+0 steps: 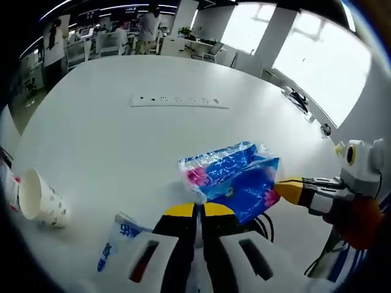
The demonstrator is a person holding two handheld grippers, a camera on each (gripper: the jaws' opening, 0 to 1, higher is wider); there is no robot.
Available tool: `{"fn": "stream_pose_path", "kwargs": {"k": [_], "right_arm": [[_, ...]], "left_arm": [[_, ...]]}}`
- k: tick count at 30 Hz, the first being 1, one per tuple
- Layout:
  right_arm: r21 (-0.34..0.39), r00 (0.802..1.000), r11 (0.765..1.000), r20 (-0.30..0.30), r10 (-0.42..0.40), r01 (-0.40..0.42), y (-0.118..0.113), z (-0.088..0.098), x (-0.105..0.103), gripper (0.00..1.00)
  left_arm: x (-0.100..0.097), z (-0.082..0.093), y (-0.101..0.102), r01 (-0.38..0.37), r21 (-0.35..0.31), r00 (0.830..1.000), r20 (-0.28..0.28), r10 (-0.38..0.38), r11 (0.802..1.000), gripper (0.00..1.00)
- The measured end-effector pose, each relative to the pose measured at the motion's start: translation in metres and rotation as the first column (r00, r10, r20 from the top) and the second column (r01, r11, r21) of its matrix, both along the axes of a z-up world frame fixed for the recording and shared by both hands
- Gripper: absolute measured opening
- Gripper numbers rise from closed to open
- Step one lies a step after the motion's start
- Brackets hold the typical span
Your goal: Arrange the tabletop items into an orderly group along one side of the table until the central work area is clear of visible clutter.
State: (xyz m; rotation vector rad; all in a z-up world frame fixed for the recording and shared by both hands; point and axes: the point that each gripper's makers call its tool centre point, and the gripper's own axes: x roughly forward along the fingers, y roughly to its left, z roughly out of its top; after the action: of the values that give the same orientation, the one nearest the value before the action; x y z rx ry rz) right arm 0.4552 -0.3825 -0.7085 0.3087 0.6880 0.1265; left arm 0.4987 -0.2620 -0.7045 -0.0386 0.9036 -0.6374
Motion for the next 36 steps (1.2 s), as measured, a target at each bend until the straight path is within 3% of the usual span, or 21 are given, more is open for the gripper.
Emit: {"fn": "stream_pose_path", "kwargs": {"k": [9,24,36], "right_arm": [[0.006,0.999,1.0,-0.028,-0.022,0.023,-0.017,-0.018,0.006,0.0],[0.011,0.997,1.0,-0.076,0.014,-0.014,-0.023,-0.04,0.007,0.0],[0.025,0.995,0.999,-0.095,0.029,-0.027,-0.023,-0.053,-0.004,0.0]], "left_arm": [[0.009,-0.01,-0.02,0.031,0.012,1.0,-0.004,-0.031,0.999,0.0],[0.006,-0.043,-0.025,0.018,0.048,0.998,-0.057,-0.015,0.999,0.0],[-0.002,-0.044,-0.026,0.033,0.056,0.998,-0.06,-0.029,0.998,0.01]]}}
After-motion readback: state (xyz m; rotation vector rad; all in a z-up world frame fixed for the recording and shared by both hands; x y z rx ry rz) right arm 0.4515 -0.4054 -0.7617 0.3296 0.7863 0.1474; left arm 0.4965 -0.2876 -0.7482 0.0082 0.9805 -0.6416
